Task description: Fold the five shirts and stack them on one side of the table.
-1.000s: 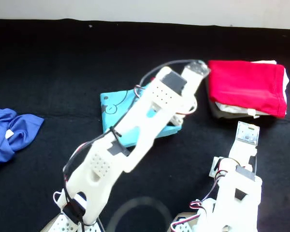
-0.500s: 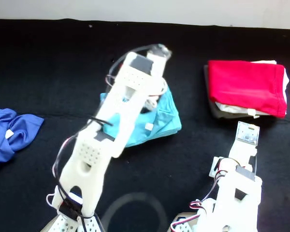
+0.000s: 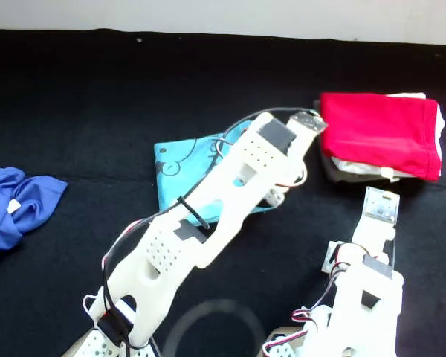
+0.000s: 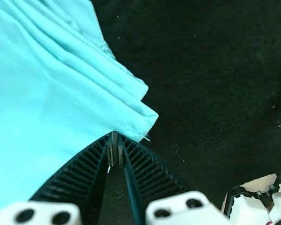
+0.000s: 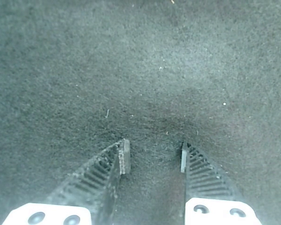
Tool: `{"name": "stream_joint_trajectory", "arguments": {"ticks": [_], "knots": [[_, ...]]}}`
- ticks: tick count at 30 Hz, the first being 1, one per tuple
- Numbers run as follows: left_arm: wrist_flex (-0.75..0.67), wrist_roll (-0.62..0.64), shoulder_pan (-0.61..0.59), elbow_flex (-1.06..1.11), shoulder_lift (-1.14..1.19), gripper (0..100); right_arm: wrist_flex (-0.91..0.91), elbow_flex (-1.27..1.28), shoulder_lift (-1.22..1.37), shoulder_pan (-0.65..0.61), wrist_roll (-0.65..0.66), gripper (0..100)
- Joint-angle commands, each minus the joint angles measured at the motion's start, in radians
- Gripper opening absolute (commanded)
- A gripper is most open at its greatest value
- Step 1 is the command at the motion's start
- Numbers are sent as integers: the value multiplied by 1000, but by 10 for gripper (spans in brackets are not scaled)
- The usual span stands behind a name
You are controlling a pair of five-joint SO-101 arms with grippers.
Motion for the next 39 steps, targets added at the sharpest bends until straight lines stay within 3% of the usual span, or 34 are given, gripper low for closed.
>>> {"name": "stream_joint_trajectory", "arguments": {"ticks": [1,5,9,14,21,28,37,39], "knots": [[-3,0,-62,-28,-85,9,-28,15,-1,1,3,183],[-20,-2,-188,-189,-73,9,-28,15,-1,1,3,183],[-164,0,-263,-213,-71,9,-30,15,-1,1,3,183],[-328,0,-266,-157,25,9,-30,15,-1,1,3,183],[-439,5,-254,-163,170,9,-30,15,-1,1,3,183],[-377,3,-259,-163,64,10,-30,16,-1,1,3,183],[-126,-3,-427,-154,-48,9,-30,16,-1,1,2,183],[-84,-3,-458,-154,-50,9,-25,8,-1,-8,2,145]]}}
